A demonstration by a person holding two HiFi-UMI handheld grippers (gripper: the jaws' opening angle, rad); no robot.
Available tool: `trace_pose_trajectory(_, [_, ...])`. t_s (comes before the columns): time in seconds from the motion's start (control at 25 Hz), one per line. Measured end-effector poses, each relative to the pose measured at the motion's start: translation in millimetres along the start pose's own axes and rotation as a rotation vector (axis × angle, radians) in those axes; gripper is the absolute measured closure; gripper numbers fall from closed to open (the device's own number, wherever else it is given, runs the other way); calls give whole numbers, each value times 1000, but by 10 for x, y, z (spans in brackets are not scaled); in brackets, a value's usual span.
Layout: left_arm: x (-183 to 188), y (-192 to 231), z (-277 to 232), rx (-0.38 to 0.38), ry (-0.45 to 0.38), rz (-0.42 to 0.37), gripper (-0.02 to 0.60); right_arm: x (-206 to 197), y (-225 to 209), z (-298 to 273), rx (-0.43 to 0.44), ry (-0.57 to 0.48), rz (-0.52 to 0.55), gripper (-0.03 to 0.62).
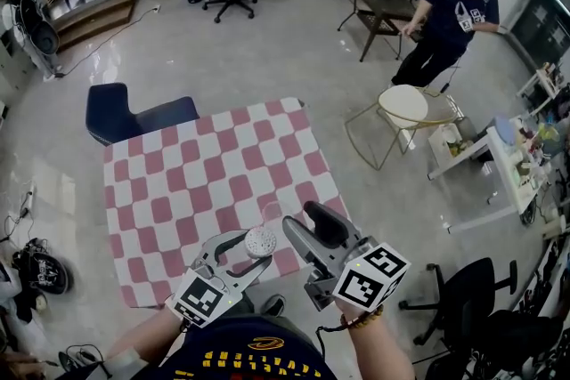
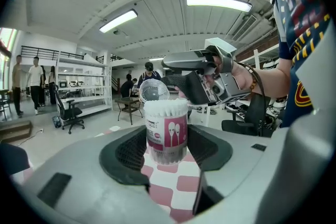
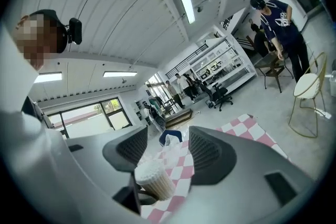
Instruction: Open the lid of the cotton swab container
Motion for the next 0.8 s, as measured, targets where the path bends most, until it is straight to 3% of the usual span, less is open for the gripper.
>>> trace_pose_trajectory(0.2, [1,116,62,58,-24,20,336,-96,82,113,-45,-49,84,345])
trace_pose_trajectory(0.64, [155,132,106,103,-74,7,336,-390,106,164,-76,-28,123,578])
trace_pose_trajectory(0.8, [156,127,101,110,-76,35,336,-448,121,158,-83,-21,148,583])
Point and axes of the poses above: the fingertips, and each gripper's own axes: z backward along the fingers, y to its left, x out of its top, the point moved 6 cm from there along z, backward along the fingers, and after that the axes turned 14 degrees about -x, right-handed, at the moved point
